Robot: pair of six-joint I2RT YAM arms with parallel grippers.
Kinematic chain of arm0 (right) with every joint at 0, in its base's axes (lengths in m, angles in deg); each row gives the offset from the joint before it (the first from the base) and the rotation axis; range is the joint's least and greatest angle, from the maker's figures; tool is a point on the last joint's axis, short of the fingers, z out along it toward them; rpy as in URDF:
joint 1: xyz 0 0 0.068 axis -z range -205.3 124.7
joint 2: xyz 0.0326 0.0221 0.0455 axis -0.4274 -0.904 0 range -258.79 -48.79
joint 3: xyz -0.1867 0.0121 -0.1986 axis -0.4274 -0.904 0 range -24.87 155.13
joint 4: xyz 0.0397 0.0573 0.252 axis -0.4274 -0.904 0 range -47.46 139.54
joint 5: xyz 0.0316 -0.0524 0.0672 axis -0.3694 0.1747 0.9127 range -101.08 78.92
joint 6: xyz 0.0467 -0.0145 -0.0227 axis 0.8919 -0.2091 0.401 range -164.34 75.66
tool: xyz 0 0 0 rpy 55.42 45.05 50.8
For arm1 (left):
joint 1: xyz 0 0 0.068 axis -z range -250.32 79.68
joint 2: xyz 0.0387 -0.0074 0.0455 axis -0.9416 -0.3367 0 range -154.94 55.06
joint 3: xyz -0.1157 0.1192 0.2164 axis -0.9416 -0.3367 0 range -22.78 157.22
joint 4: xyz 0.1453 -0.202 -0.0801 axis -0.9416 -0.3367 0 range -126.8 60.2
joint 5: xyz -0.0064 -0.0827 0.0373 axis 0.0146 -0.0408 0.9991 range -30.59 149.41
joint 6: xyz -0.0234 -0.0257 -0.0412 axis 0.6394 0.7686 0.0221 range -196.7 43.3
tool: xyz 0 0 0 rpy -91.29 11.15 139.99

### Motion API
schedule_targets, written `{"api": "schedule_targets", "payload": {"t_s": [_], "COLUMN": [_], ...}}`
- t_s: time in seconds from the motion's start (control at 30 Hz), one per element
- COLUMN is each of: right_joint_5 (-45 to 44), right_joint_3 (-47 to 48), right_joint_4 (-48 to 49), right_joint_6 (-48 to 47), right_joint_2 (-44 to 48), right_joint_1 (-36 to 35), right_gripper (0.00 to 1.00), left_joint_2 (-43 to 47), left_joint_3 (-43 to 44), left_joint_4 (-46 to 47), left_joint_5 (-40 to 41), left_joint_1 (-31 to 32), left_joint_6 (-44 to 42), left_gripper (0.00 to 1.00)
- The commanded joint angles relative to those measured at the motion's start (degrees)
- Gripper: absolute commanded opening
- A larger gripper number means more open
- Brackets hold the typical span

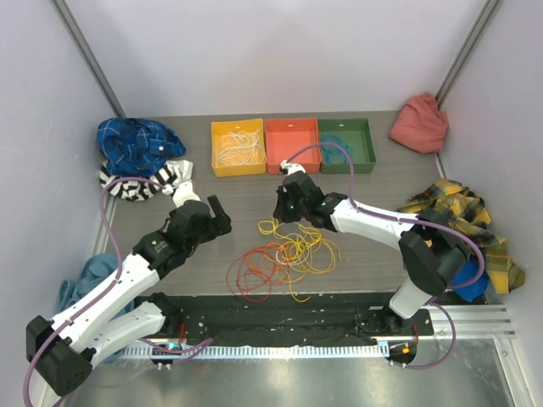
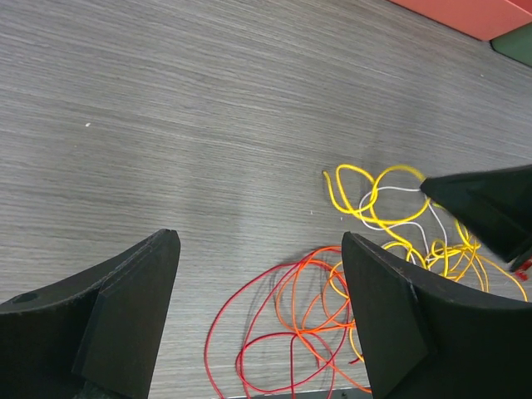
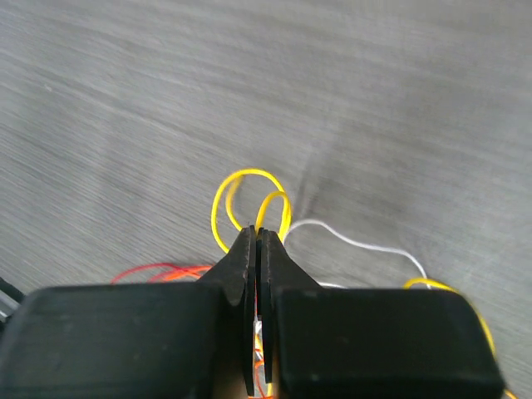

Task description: Untangle the cables

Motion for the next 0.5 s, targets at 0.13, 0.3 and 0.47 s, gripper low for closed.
{"api": "schedule_targets", "payload": {"t_s": [0.13, 0.3, 0.47], "right_joint_5": [-7.95, -17.46, -21.07], "right_joint_3": [9.72, 20.6, 39.56], "right_joint_4": [-4.77, -6.35, -11.35], "right_joint_6": [-4.54, -7.69, -11.39], "right_joint_2": [10.32, 18.6, 18.53], "right_joint_1": [0.13, 1.53, 1.53], "right_gripper": [0.01, 0.01, 0.01], "left_joint_2": [0.5, 1.2, -0.38], "left_joint_3": [0.51, 0.77, 1.65], "left_joint_4": [2.69, 3.3, 5.23], "left_joint_5": [-0.96, -1.14, -2.54], "left_joint_1": [0.23, 0.14, 0.23], "left_joint_6": [0.75, 0.75, 0.92], "left_gripper": [0.83, 0.83, 0.86]}}
